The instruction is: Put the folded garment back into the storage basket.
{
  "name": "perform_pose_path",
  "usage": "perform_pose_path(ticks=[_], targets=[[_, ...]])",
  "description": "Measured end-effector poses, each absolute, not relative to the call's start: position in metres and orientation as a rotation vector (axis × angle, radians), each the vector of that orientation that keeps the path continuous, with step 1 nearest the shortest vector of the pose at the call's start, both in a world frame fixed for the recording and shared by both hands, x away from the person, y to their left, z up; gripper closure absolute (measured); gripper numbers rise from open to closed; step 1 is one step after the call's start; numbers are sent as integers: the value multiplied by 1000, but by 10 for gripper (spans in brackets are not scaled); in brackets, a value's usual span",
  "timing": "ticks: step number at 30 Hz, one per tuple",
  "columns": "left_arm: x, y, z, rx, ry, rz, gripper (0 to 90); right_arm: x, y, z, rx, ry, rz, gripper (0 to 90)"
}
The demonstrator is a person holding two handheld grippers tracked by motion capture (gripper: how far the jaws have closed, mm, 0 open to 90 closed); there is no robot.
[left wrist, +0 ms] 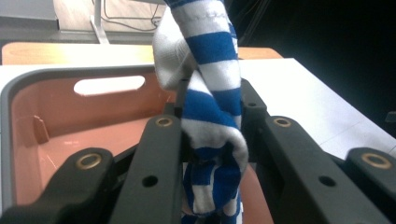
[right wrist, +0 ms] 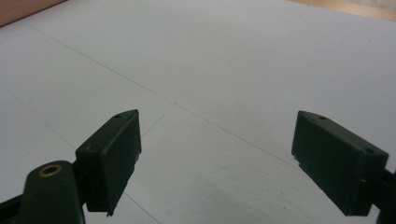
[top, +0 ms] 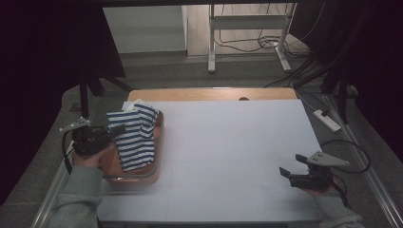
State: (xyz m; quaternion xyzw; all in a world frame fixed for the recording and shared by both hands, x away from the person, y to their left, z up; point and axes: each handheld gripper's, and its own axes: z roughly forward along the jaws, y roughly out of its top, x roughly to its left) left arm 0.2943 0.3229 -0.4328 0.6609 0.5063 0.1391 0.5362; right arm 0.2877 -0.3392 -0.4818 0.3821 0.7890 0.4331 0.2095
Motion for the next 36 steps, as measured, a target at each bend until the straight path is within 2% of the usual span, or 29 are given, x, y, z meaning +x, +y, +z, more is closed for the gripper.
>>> perform_pose_path(ticks=[36], targets=[[319, 307, -456, 1757, 1362, 298, 749, 288, -339, -482, 1060, 2199, 1198, 166]])
